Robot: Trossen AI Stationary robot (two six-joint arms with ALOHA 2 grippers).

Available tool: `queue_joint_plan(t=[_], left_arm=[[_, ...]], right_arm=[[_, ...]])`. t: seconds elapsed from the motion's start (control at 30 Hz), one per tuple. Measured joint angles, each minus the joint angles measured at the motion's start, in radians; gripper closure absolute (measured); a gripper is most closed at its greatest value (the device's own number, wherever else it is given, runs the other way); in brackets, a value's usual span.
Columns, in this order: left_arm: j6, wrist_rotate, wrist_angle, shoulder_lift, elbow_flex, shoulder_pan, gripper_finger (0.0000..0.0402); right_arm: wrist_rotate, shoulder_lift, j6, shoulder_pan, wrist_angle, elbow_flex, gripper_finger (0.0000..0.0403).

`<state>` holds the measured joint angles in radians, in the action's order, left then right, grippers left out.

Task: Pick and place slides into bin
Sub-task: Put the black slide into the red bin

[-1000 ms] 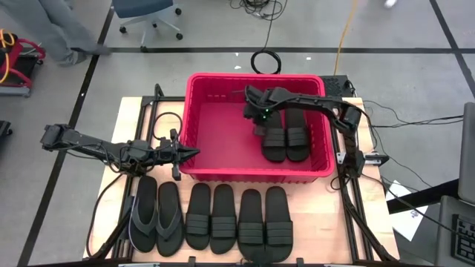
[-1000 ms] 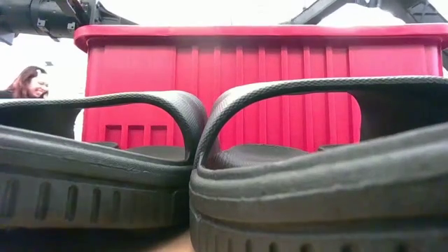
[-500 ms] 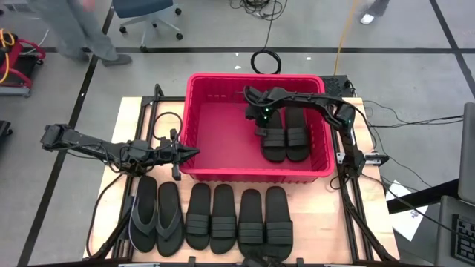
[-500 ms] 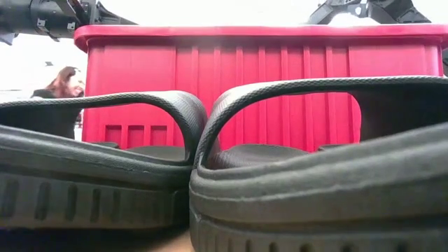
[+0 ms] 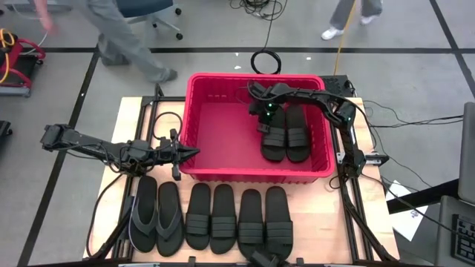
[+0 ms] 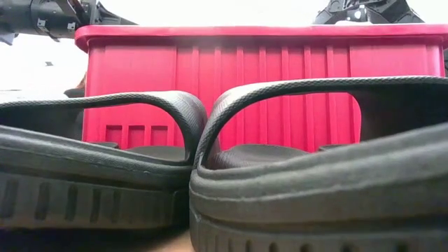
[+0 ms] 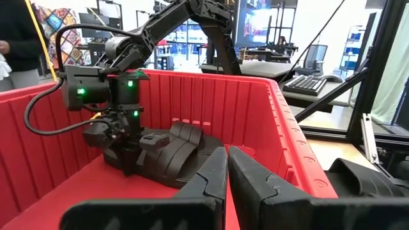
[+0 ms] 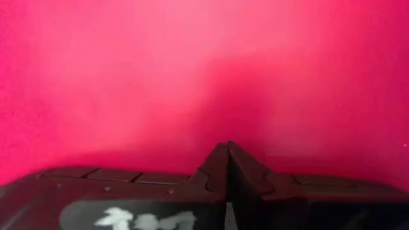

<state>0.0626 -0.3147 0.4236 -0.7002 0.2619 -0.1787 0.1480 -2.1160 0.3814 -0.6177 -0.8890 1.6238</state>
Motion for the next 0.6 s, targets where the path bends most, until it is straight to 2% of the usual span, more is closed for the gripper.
queue_joint_plan(t=[0.27,0.5,0.6], left_arm=[[-0.001,0.0,0.0,0.0,0.0,0.0,0.038],[-0.001,0.001,0.0,0.0,0.0,0.0,0.038],[-0.001,0.0,0.0,0.0,0.0,0.0,0.038]], right_arm=[[0.037,0.041,0.099,0.044,-0.009,-0.002,0.0403],[0.039,0.174,0.101,0.102,0.054,-0.003,0.0403],[0.127,0.269,0.099,0.138,0.08,-0.003,0.0403]])
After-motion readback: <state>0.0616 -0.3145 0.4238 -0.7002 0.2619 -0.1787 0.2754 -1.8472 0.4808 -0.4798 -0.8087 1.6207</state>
